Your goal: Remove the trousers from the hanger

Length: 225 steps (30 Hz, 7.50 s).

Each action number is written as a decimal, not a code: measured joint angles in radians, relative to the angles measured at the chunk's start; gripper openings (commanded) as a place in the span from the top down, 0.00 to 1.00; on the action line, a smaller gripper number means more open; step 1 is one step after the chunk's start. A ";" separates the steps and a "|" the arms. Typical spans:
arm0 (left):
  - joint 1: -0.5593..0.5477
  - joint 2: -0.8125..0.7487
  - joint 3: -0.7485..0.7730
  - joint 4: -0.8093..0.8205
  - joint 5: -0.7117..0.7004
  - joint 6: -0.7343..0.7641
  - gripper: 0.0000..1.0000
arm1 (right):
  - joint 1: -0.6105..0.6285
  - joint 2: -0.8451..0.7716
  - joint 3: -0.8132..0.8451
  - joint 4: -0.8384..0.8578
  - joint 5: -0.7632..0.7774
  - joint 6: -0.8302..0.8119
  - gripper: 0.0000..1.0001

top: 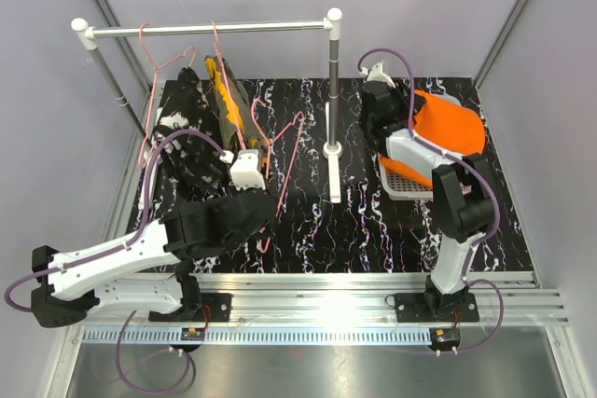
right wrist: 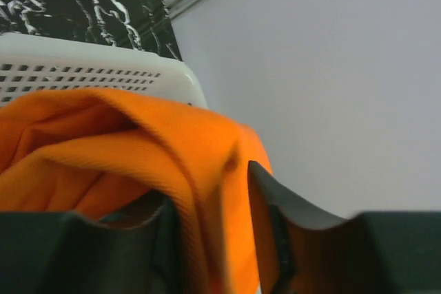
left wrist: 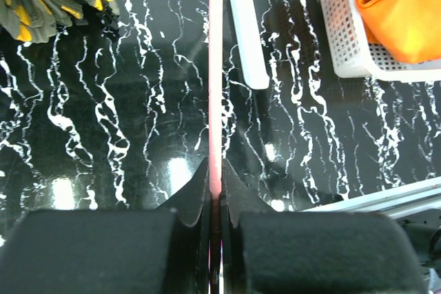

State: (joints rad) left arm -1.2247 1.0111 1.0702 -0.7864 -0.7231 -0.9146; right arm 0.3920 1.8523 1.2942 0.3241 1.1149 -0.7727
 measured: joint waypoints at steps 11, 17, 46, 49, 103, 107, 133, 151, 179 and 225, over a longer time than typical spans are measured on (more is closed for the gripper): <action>0.000 -0.049 0.024 -0.051 -0.011 0.061 1.00 | -0.074 -0.115 0.242 -0.725 -0.560 0.584 0.00; 0.000 -0.048 0.058 -0.048 0.005 0.130 1.00 | -0.282 -0.304 0.192 -0.775 -0.885 0.821 0.00; 0.027 0.296 0.526 -0.250 -0.170 0.235 1.00 | -0.287 -0.231 0.258 -1.028 -0.910 0.924 0.00; 0.044 0.318 0.533 -0.221 -0.178 0.290 1.00 | -0.287 -0.419 0.209 -1.006 -1.001 0.931 0.00; 0.412 0.474 0.739 0.072 0.186 0.529 0.01 | -0.287 -1.193 -0.203 -1.044 -1.437 1.125 0.01; 0.412 0.357 0.704 0.068 0.163 0.529 0.01 | -0.287 -1.193 -0.203 -1.049 -1.445 1.127 0.01; 0.670 0.393 0.477 -0.028 0.171 0.441 0.73 | -0.287 -1.205 -0.244 -1.000 -1.579 1.181 0.01; 0.694 0.394 0.482 -0.032 0.190 0.448 1.00 | -0.287 -1.212 -0.250 -0.970 -1.598 1.195 0.01; 0.695 0.302 0.585 -0.024 0.310 0.507 1.00 | -0.287 -1.219 -0.283 -0.840 -1.582 1.225 0.00; 0.560 -0.248 0.223 0.071 0.536 0.203 1.00 | 0.915 -0.544 -0.038 -0.443 -0.547 0.881 0.06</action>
State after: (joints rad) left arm -0.6647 0.7635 1.2934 -0.7158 -0.1875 -0.7116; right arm 1.3071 1.3087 1.2560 -0.1184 0.5674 0.1081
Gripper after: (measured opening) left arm 0.028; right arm 0.938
